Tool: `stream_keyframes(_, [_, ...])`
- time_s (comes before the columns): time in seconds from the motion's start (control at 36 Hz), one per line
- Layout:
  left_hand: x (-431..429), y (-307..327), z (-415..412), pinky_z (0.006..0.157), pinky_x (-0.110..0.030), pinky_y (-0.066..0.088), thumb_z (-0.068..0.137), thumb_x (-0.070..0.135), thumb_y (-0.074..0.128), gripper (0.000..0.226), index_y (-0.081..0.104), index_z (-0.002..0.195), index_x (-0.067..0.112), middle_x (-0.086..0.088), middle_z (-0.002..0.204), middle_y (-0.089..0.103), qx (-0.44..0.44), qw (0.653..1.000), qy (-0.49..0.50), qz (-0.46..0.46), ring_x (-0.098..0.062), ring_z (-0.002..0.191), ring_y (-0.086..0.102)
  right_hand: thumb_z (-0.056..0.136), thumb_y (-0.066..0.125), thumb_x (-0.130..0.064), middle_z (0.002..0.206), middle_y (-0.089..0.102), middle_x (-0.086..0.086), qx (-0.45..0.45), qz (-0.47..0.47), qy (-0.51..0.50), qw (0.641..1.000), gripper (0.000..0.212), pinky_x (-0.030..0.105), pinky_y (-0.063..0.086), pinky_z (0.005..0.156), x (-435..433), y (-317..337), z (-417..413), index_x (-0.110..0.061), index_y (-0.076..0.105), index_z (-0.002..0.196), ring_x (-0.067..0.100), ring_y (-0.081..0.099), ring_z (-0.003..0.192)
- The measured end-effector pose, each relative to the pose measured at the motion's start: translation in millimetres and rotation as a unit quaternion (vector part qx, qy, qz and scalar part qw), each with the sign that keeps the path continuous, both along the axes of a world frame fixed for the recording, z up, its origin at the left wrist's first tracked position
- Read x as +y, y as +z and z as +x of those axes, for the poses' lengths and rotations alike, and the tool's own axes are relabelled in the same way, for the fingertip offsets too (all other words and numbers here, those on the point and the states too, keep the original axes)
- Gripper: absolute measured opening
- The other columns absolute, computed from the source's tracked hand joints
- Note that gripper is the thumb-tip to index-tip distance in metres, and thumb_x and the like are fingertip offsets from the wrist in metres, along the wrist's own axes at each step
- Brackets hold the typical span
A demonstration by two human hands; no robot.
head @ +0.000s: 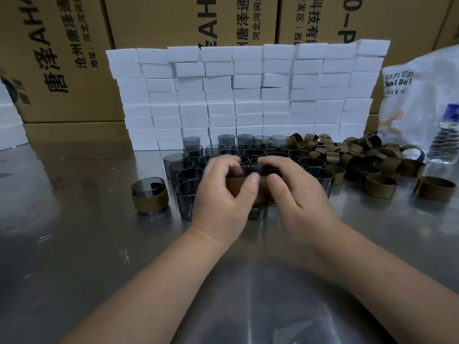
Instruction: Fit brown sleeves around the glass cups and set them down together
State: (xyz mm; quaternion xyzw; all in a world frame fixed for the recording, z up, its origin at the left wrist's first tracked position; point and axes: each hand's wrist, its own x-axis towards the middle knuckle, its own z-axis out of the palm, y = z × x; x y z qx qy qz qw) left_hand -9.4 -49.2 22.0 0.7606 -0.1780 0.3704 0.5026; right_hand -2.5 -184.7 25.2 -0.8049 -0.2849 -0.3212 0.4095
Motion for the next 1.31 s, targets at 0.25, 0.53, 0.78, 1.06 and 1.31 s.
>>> stream_keyframes(0.25, [35.2, 17.7, 29.2, 0.064, 0.002, 0.037, 0.088, 0.028, 0.059, 0.021, 0.040, 0.080, 0.027, -0.005, 0.138, 0.029, 0.028, 0.924, 0.244, -0.292, -0.006, 0.089, 0.056, 0.084, 0.029, -0.055, 0.103, 0.057, -0.030, 0.028, 0.042, -0.020, 0.999, 0.054, 0.030, 0.048, 0.080, -9.7, -2.3, 4.9, -0.029, 0.053, 0.125, 0.001, 0.062, 0.088])
stream_keyframes(0.53, [56.2, 17.2, 27.1, 0.095, -0.035, 0.045, 0.084, 0.017, 0.063, 0.025, 0.042, 0.094, 0.027, 0.001, 0.138, 0.031, 0.095, 0.852, 0.339, -0.387, -0.021, 0.087, 0.053, 0.083, 0.035, -0.053, 0.085, 0.061, -0.030, 0.049, 0.011, -0.044, 0.998, 0.039, 0.030, 0.051, 0.074, -13.8, -5.6, 10.2, -0.036, 0.060, 0.107, -0.002, 0.061, 0.082])
stream_keyframes(0.78, [76.0, -8.2, 18.8, 0.101, -0.046, 0.036, 0.067, 0.029, 0.068, 0.043, 0.039, 0.098, 0.037, 0.002, 0.131, 0.035, 0.186, 0.842, 0.384, -0.330, -0.023, 0.118, 0.037, 0.091, 0.047, -0.036, 0.075, 0.056, -0.029, 0.034, 0.029, -0.108, 0.993, 0.010, 0.019, 0.040, 0.065, -20.8, -6.8, 17.6, -0.043, 0.053, 0.089, -0.009, 0.054, 0.078])
stream_keyframes(1.06, [88.3, -25.6, 34.2, 0.105, -0.045, 0.032, 0.072, 0.019, 0.065, 0.036, 0.044, 0.098, 0.032, 0.002, 0.133, 0.041, 0.235, 0.850, 0.402, -0.246, -0.031, 0.111, 0.048, 0.092, 0.048, -0.032, 0.082, 0.056, -0.022, 0.095, 0.090, -0.173, 0.976, 0.008, 0.027, 0.038, 0.071, -29.9, -5.9, 30.0, -0.037, 0.053, 0.088, -0.005, 0.052, 0.079])
stream_keyframes(1.31, [87.7, -24.1, 40.4, 0.114, -0.045, -0.001, 0.092, 0.011, 0.046, 0.058, 0.028, 0.145, 0.028, -0.001, 0.158, 0.000, 0.282, 0.863, 0.392, -0.151, -0.019, 0.144, -0.003, 0.086, 0.044, -0.017, 0.122, 0.057, 0.008, 0.165, 0.134, -0.303, 0.929, 0.036, 0.050, 0.043, 0.095, -54.4, 6.0, 46.6, -0.019, 0.061, 0.118, 0.030, 0.055, 0.108])
